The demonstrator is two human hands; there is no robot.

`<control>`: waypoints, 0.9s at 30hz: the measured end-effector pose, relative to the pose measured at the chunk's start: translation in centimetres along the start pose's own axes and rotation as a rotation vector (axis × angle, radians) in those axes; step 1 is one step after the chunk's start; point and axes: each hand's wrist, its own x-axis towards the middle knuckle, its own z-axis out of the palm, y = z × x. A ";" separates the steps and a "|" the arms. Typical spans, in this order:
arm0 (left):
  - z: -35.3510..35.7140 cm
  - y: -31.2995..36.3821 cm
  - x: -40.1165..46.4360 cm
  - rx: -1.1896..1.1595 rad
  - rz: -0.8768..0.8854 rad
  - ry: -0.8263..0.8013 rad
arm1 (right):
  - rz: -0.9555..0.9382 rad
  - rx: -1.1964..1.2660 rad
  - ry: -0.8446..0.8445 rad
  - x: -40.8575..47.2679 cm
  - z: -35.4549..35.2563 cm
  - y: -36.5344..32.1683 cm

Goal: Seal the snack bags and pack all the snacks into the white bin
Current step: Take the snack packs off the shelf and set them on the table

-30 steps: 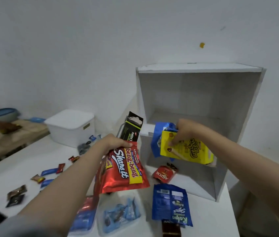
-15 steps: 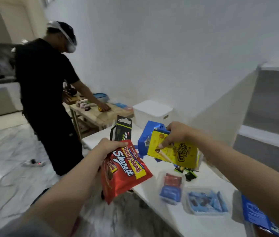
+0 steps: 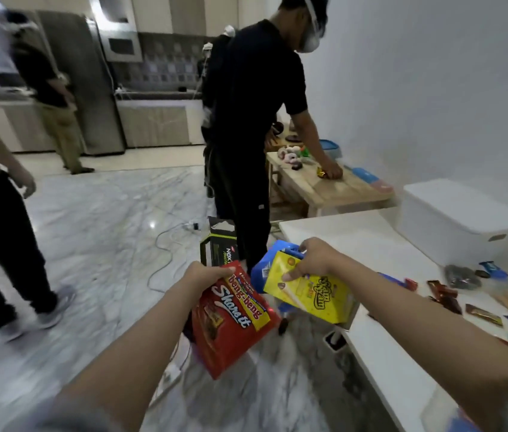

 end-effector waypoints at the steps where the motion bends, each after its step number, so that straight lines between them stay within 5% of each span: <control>1: -0.6 -0.4 1.5 -0.010 -0.020 0.021 | -0.016 -0.003 -0.018 2.1 0.9 -0.4; 10: -2.3 -4.7 14.0 -0.153 -0.161 0.314 | -0.108 0.004 -0.142 19.2 8.6 -1.5; 27: -4.2 -17.9 36.3 -0.076 -0.517 0.446 | 0.076 -0.090 -0.391 38.6 23.0 -3.8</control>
